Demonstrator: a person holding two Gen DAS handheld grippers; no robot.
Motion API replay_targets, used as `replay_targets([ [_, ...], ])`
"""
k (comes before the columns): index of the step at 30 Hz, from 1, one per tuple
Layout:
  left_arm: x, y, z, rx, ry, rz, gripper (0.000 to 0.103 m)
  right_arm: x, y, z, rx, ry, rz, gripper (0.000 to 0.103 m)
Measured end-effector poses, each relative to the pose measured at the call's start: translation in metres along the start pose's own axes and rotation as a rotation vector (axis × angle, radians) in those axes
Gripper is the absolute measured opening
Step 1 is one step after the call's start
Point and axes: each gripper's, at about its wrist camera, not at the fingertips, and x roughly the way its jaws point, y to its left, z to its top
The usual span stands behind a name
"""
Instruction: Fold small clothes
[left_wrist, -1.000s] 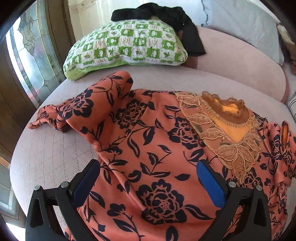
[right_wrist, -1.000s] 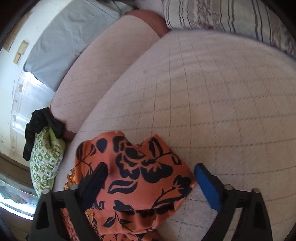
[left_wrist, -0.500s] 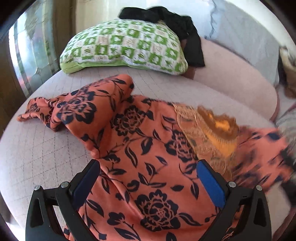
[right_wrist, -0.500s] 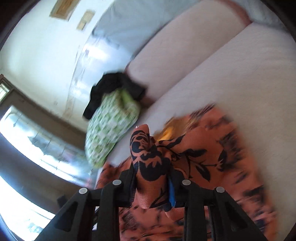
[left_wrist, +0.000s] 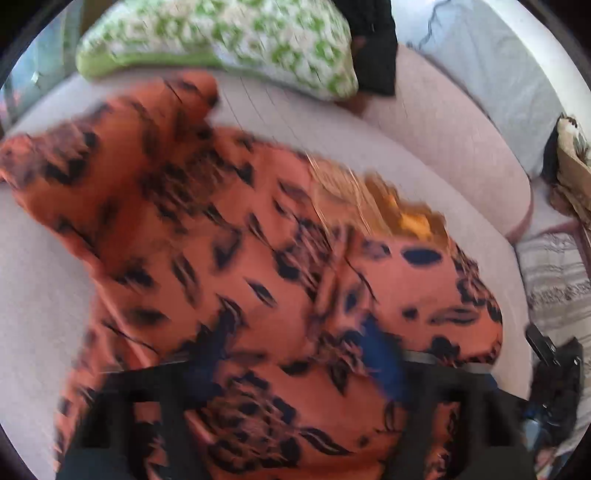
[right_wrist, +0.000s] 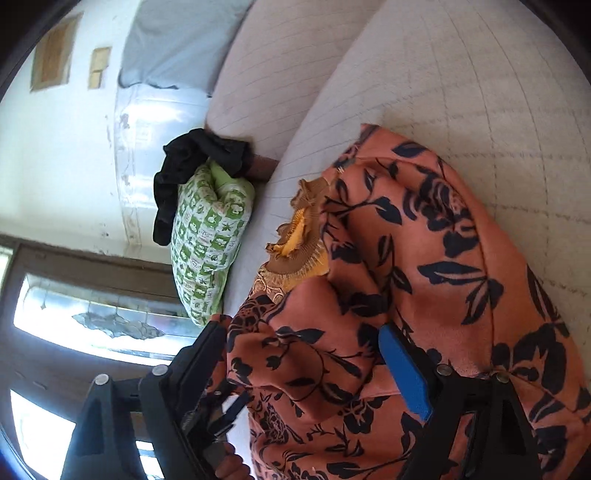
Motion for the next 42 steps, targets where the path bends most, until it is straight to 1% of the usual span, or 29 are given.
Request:
replay_targets([
  [1, 0.005, -0.002, -0.003, -0.007, 0.039, -0.033, 0.037, 0.0, -0.002, -0.001, -0.001, 0.006, -0.005, 0.087],
  [3, 0.013, -0.005, -0.01, -0.056, 0.114, -0.135, 0.037, 0.002, -0.004, -0.002, -0.004, 0.013, -0.036, 0.087],
  [4, 0.014, -0.007, -0.013, -0.074, 0.13, -0.164, 0.038, 0.009, -0.001, -0.003, -0.003, 0.018, -0.045, 0.087],
  [5, 0.013, -0.01, -0.014, -0.079, 0.131, -0.189, 0.046, 0.012, -0.001, -0.002, -0.002, 0.024, -0.056, 0.087],
  [6, 0.011, -0.014, -0.015, -0.074, 0.125, -0.217, 0.062, 0.011, -0.002, -0.004, -0.003, 0.024, -0.063, 0.087],
  [7, 0.01, -0.017, -0.015, -0.08, 0.126, -0.244, 0.072, 0.012, -0.001, -0.004, -0.006, 0.024, -0.07, 0.087],
  [8, 0.011, -0.017, -0.014, -0.108, 0.135, -0.279, 0.082, 0.014, 0.0, -0.005, -0.011, 0.023, -0.074, 0.087],
  [10, 0.011, -0.012, -0.014, -0.213, 0.166, -0.389, 0.082, 0.013, -0.001, -0.005, -0.016, 0.023, -0.08, 0.087],
  [11, 0.009, -0.01, -0.016, -0.248, 0.172, -0.443, 0.082, 0.014, -0.001, -0.005, -0.017, 0.025, -0.082, 0.088],
  [12, 0.007, -0.01, -0.017, -0.264, 0.175, -0.481, 0.083, 0.014, -0.001, -0.005, -0.016, 0.024, -0.083, 0.088],
  [14, 0.009, -0.012, -0.016, -0.259, 0.195, -0.474, 0.087, 0.017, 0.0, -0.005, -0.014, 0.021, -0.083, 0.088],
  [16, 0.023, -0.01, -0.015, -0.31, 0.233, -0.484, 0.087, 0.018, 0.0, -0.005, -0.011, 0.017, -0.084, 0.088],
  [18, 0.047, -0.012, -0.017, -0.393, 0.299, -0.539, 0.087, 0.019, 0.001, -0.004, -0.011, 0.015, -0.085, 0.088],
  [19, 0.057, -0.009, -0.02, -0.431, 0.314, -0.566, 0.087, 0.019, 0.001, -0.005, -0.01, 0.015, -0.084, 0.088],
  [21, 0.066, -0.01, -0.021, -0.485, 0.31, -0.624, 0.087, 0.018, 0.001, -0.004, -0.009, 0.016, -0.08, 0.088],
  [23, 0.071, -0.012, -0.019, -0.502, 0.289, -0.66, 0.086, 0.018, 0.0, -0.004, -0.005, 0.016, -0.074, 0.088],
  [25, 0.064, -0.007, -0.016, -0.533, 0.217, -0.646, 0.082, 0.017, 0.0, -0.005, -0.005, 0.016, -0.071, 0.088],
  [27, 0.056, 0.0, -0.015, -0.533, 0.147, -0.623, 0.067, 0.017, 0.0, -0.005, -0.01, 0.016, -0.072, 0.088],
  [28, 0.05, 0.0, -0.015, -0.518, 0.13, -0.614, 0.063, 0.016, -0.001, -0.005, -0.012, 0.018, -0.072, 0.088],
  [30, 0.04, 0.0, -0.01, -0.459, 0.075, -0.571, 0.039, 0.016, 0.0, -0.006, -0.017, 0.017, -0.075, 0.088],
  [31, 0.034, 0.0, -0.009, -0.425, 0.04, -0.545, 0.032, 0.016, 0.0, -0.006, -0.018, 0.015, -0.076, 0.088],
  [32, 0.029, 0.0, -0.006, -0.399, 0.009, -0.531, 0.021, 0.016, 0.0, -0.007, -0.018, 0.015, -0.075, 0.088],
  [33, 0.023, -0.001, -0.004, -0.369, -0.024, -0.52, 0.012, 0.015, 0.0, -0.007, -0.015, 0.014, -0.072, 0.087],
  [35, 0.012, 0.0, -0.003, -0.316, -0.08, -0.494, 0.009, 0.013, 0.0, -0.008, -0.013, 0.011, -0.066, 0.087],
  [36, 0.003, 0.006, 0.002, -0.288, -0.117, -0.477, 0.008, 0.012, 0.0, -0.009, -0.014, 0.007, -0.064, 0.087],
  [38, -0.014, 0.005, 0.004, -0.238, -0.2, -0.448, 0.007, 0.009, 0.001, -0.008, -0.02, -0.003, -0.06, 0.087],
  [39, -0.024, 0.005, 0.006, -0.208, -0.253, -0.419, 0.007, 0.006, 0.002, -0.008, -0.026, -0.014, -0.06, 0.087],
  [40, -0.032, -0.001, 0.007, -0.173, -0.305, -0.379, 0.007, 0.004, 0.003, -0.008, -0.032, -0.025, -0.061, 0.087],
  [42, -0.054, 0.0, 0.009, -0.104, -0.398, -0.292, 0.007, -0.002, 0.007, -0.007, -0.052, -0.054, -0.075, 0.087],
])
